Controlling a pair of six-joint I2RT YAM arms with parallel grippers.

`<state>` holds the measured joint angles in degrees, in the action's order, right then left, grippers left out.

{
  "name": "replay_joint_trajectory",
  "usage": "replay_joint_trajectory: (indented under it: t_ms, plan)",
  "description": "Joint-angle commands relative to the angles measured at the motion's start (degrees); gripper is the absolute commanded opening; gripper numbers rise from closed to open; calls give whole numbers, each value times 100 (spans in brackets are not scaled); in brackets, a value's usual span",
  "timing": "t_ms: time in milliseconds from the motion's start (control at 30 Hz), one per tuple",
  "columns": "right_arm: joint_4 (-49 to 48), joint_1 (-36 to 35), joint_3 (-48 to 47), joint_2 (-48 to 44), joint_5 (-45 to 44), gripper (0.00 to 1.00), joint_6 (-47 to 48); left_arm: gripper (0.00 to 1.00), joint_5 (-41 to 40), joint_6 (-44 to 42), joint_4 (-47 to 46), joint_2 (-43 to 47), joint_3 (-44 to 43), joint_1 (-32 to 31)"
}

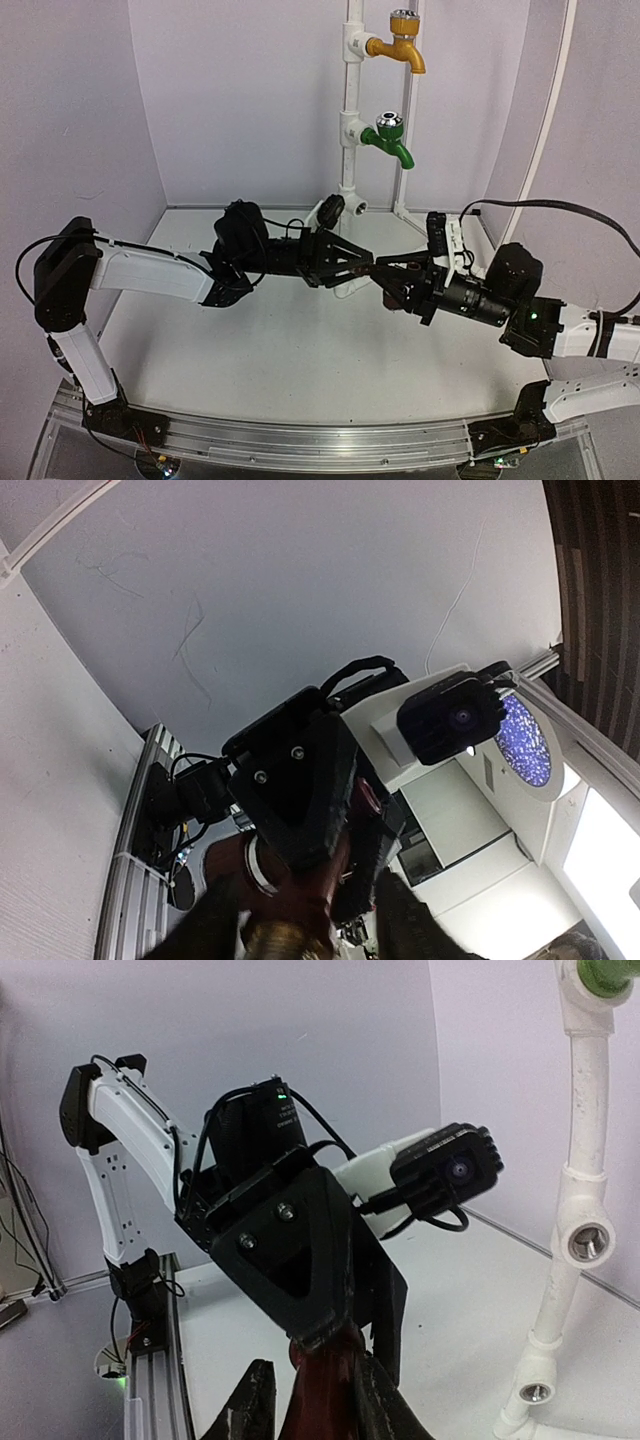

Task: Install the water faucets

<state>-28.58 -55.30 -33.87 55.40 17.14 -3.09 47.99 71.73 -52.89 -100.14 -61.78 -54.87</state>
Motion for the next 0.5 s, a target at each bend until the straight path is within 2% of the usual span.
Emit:
replay_joint_trajectory:
  t_ms: [0, 33, 100, 200, 267, 367, 467]
  plan:
    - [663, -7, 39, -544, -1169, 0, 811, 83, -233, -167, -428, 483, 545, 526]
    - [1022, -8, -58, -575, -1418, 0, 1108, 87, -246, -255, -400, 593, 670, 693]
    - [1649, -10, -246, -524, -1866, 0, 1832, 89, -351, -588, -16, 860, 794, 1007]
    - [1990, -10, -536, -396, -2133, 0, 3075, 90, -1115, -2535, 2166, 1291, 291, 1161]
    - [2013, -7, -742, -287, -2145, 0, 3718, 91, -1764, -3492, 3303, 1375, -202, 1176]
    - [1786, -9, -975, 108, -2504, 0, 4972, 92, -2249, -4311, 3556, 1289, -601, 1226]
    - [1524, -1, -1216, 509, -2687, 0, 6028, 92, -2255, -5009, 3673, 990, -1099, 1233]
